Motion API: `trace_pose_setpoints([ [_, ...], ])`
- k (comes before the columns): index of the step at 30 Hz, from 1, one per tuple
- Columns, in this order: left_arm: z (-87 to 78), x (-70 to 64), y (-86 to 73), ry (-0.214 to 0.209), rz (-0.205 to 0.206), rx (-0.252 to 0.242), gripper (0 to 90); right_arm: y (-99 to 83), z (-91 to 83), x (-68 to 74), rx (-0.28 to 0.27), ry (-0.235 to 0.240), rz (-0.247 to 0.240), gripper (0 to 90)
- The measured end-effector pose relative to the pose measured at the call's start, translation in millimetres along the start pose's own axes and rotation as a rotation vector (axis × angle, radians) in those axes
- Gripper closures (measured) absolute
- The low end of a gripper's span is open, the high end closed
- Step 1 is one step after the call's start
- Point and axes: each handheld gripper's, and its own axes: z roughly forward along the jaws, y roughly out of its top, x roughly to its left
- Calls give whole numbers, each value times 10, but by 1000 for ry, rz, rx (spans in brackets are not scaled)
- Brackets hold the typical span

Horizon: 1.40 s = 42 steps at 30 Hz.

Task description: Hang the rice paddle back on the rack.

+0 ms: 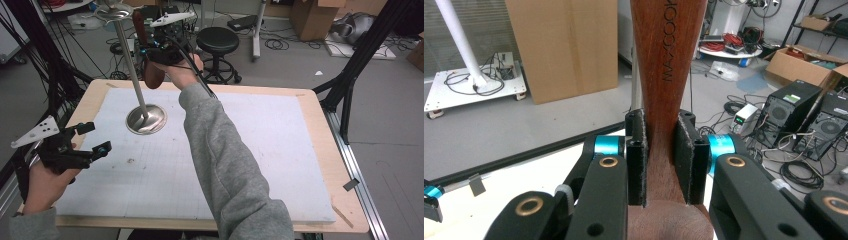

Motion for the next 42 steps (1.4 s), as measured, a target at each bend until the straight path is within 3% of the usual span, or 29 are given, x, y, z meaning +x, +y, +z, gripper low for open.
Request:
trace_pose_setpoints([
  [35, -81, 8, -11, 9, -8, -7, 17, 5, 98, 13, -11, -39, 8, 773],
  [42, -75, 4, -17, -8, -1, -1, 17, 3, 122, 13, -13, -42, 10, 773],
])
